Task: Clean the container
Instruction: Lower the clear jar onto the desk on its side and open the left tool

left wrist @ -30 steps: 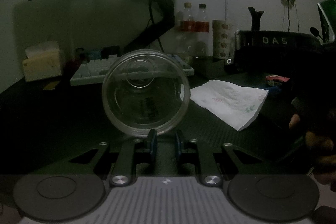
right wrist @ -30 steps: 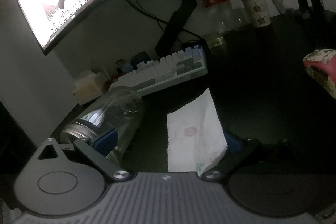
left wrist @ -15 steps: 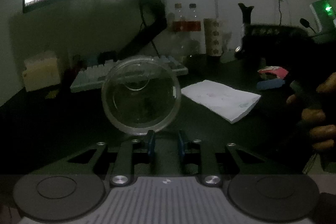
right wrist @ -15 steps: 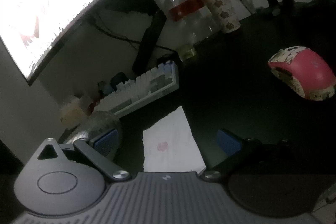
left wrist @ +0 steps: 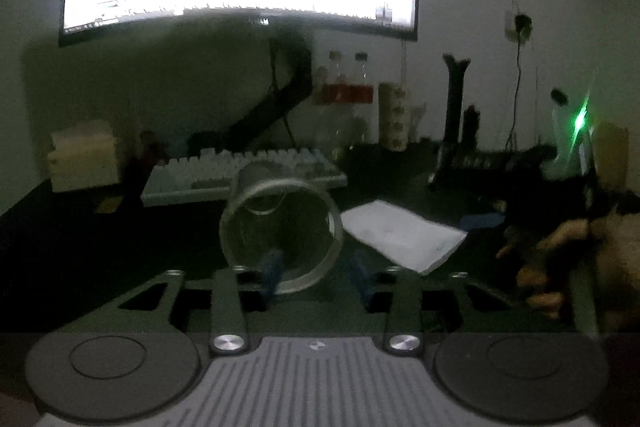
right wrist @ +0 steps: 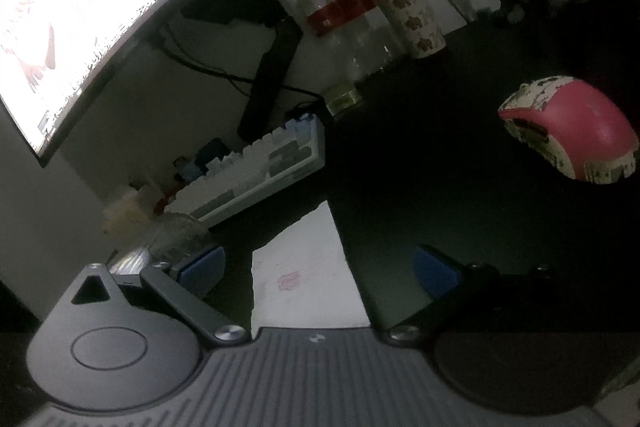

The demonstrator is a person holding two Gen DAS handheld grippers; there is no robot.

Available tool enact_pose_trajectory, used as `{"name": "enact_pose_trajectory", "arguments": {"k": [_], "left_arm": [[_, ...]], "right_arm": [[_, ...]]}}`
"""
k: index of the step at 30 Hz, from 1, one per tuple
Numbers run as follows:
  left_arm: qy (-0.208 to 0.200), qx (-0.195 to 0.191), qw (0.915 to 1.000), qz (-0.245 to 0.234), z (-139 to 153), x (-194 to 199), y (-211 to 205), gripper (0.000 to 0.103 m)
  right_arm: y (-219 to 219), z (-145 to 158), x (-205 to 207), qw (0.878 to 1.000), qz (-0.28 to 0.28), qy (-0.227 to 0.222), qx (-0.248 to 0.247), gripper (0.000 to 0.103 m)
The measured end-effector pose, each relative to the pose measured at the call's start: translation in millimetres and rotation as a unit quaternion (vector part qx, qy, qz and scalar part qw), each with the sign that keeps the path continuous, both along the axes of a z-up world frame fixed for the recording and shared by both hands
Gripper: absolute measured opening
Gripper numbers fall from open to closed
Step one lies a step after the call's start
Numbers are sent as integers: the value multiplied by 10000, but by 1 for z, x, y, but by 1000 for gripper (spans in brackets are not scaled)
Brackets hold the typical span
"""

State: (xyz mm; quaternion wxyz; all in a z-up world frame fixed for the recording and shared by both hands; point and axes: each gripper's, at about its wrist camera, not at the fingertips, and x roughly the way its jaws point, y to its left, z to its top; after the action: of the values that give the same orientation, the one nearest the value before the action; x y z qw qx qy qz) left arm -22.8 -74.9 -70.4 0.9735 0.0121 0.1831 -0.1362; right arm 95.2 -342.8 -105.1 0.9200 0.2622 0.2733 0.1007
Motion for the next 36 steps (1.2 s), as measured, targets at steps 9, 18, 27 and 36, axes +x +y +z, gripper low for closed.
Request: {"name": "enact_pose_trajectory", "arguments": {"k": [9,18,27,36], "left_arm": [[-305,-584,9974,277,20,-9,37,103],[-267,-783,9949,577,26,-3,69,103],[61,-726,9959,529,18,9,70,103],[475,-421,9962,590,10,18,65,103]], "right_arm": [[13,-3,-1,9993,365,-114,-21,82],[33,-20,16,9973,728,117,-60,9],[47,-11,20,9960,890,92,-43,65],[41,30,-1,9880,697,3,-1376,103]]}}
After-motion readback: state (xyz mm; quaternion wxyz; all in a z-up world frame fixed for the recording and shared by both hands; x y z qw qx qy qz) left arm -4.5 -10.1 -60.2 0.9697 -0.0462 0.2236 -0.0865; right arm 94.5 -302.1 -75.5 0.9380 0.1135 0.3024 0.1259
